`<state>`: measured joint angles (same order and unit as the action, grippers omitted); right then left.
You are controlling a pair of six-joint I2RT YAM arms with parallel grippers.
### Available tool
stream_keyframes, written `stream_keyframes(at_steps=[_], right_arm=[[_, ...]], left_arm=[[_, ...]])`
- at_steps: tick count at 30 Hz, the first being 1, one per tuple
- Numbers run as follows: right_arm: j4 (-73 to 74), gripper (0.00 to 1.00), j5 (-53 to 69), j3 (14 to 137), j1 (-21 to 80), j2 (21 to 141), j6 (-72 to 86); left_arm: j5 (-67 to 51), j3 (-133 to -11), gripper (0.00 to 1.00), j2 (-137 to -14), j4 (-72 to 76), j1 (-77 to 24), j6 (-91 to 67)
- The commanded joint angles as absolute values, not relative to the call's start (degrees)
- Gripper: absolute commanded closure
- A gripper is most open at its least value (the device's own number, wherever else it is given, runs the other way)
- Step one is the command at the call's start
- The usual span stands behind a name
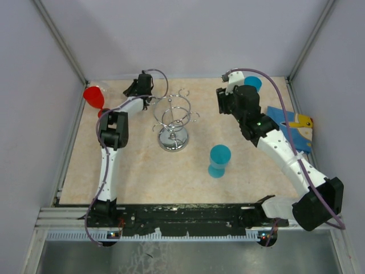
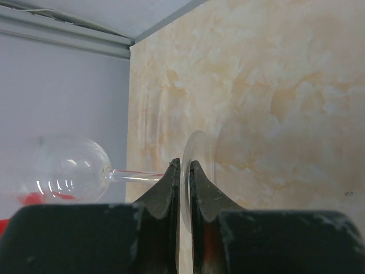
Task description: Take the wine glass off the wine glass rack
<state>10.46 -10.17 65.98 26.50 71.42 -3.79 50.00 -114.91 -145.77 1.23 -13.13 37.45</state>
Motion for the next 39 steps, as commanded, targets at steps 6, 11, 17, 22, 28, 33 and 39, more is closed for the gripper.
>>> stream_keyframes(at_steps=[6,11,17,22,28,33,39], right_arm=[[6.81,0.51,-10.40,65.87,26.54,69.83,-3.89],[6.77,0.52,-10.61,65.84,26.54,69.79,-4.04],[6.61,0.51,-10.63,65.77,26.54,69.83,-4.13],[6.48,0.51,-10.72,65.65,26.54,69.98,-4.30],[6.16,0.51,-10.72,65.49,26.54,70.21,-4.48],[6.13,0.51,-10.65,65.48,26.54,70.23,-4.57],[5.89,0.51,-10.82,65.26,26.54,70.22,-4.72]], left_arm=[[49.94,-113.86,1.00,-146.83,2.90,-12.39,40.41],[49.66,-113.84,1.00,-147.73,2.61,-12.56,40.45],[48.76,-114.24,0.99,-148.78,1.58,-13.21,39.15],[47.79,-114.72,0.96,-150.10,0.31,-13.95,38.24],[46.60,-116.28,0.91,-151.12,-1.67,-14.81,36.11],[45.53,-116.81,0.88,-152.05,-2.54,-15.95,35.52],[44.75,-117.34,0.85,-153.37,-3.22,-16.86,35.24]])
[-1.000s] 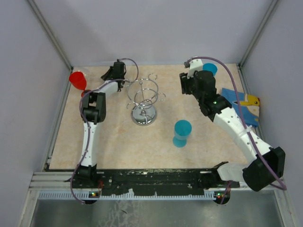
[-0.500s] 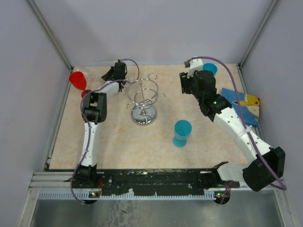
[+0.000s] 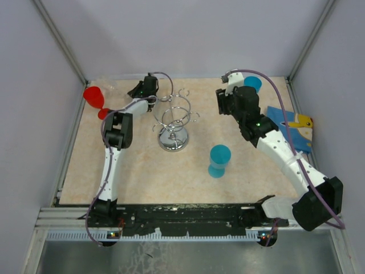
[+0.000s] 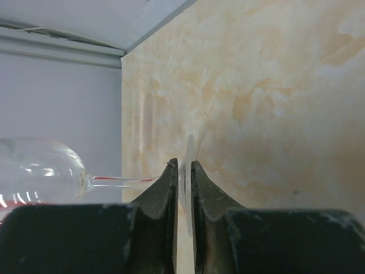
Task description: Take the wine glass off the wine glass rack
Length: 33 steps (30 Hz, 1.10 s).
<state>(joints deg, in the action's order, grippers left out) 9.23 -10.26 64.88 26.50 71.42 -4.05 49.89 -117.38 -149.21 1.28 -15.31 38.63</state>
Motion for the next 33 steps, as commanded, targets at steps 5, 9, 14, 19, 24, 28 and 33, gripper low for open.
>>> stream_keyframes(at_steps=[5,9,14,19,24,28,33], right_arm=[[5.75,0.50,-10.80,65.26,26.54,70.34,-4.75],[5.65,0.50,-10.75,65.21,26.54,70.42,-4.75],[5.65,0.50,-10.73,65.21,26.55,70.49,-4.83],[5.70,0.50,-10.86,65.22,26.54,70.55,-4.97],[5.65,0.50,-10.81,65.26,26.54,70.58,-4.92],[5.63,0.50,-10.78,65.21,26.54,70.58,-5.01],[5.56,0.50,-10.84,65.13,26.57,70.52,-5.18]], left_arm=[[44.16,-117.32,0.78,-153.46,-3.95,-16.86,34.38],[43.73,-117.31,0.75,-153.54,-4.30,-16.96,33.96],[43.68,-117.43,0.74,-153.98,-4.43,-17.22,33.93],[43.76,-117.62,0.71,-154.40,-4.50,-17.56,33.86],[44.33,-117.76,0.69,-154.60,-4.22,-18.05,33.77],[45.01,-117.82,0.64,-155.05,-3.67,-18.80,34.06],[44.90,-118.19,0.58,-155.59,-3.39,-19.49,34.24]])
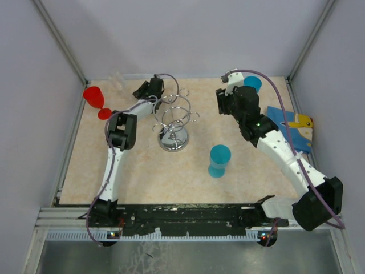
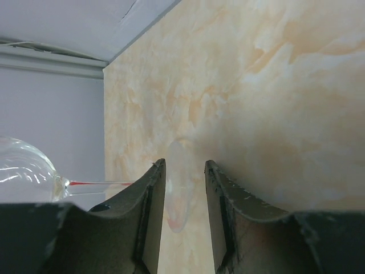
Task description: Take the wine glass off the wine glass rack
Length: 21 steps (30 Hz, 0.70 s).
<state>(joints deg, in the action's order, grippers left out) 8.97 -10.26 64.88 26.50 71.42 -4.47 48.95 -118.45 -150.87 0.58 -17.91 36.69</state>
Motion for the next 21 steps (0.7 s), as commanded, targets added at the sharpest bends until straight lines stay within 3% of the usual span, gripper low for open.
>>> stream_keyframes(at_steps=[1,21], right_arm=[[5.61,0.50,-10.84,65.13,26.55,70.49,-5.19],[5.36,0.50,-10.96,65.04,26.54,70.67,-5.36]], left_arm=[[44.94,-118.30,0.58,-155.64,-3.42,-19.55,34.20],[43.33,-118.69,0.57,-155.66,-4.49,-19.76,32.74]])
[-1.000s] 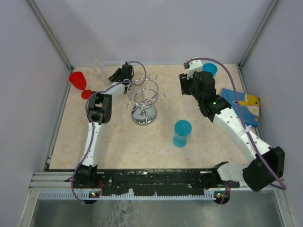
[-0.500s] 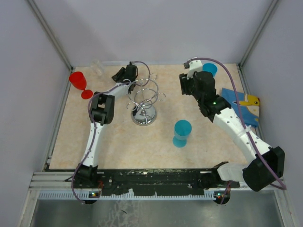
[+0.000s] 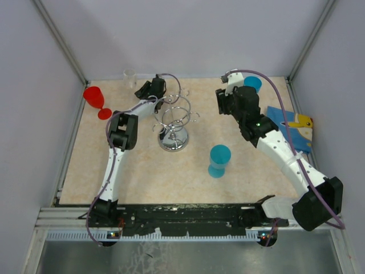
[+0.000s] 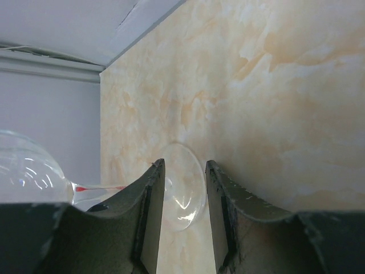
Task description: Take the wine glass off the wine glass rack
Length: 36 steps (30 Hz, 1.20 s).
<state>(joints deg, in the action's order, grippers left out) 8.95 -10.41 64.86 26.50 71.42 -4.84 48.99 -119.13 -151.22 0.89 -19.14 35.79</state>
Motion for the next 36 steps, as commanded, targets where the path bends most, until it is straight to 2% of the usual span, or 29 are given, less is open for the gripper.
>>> stream_keyframes(at_steps=[1,21,36], right_arm=[[5.35,0.50,-10.98,64.97,26.54,70.66,-5.41],[5.19,0.49,-11.02,65.06,26.55,71.01,-5.62],[5.52,0.49,-11.32,65.30,26.54,72.04,-5.80]], left_arm=[[43.32,-118.73,0.57,-155.65,-4.57,-19.70,32.77],[42.20,-118.81,0.57,-155.11,-5.74,-19.86,30.86],[34.32,-120.83,0.53,-153.04,-7.70,-19.59,26.46]])
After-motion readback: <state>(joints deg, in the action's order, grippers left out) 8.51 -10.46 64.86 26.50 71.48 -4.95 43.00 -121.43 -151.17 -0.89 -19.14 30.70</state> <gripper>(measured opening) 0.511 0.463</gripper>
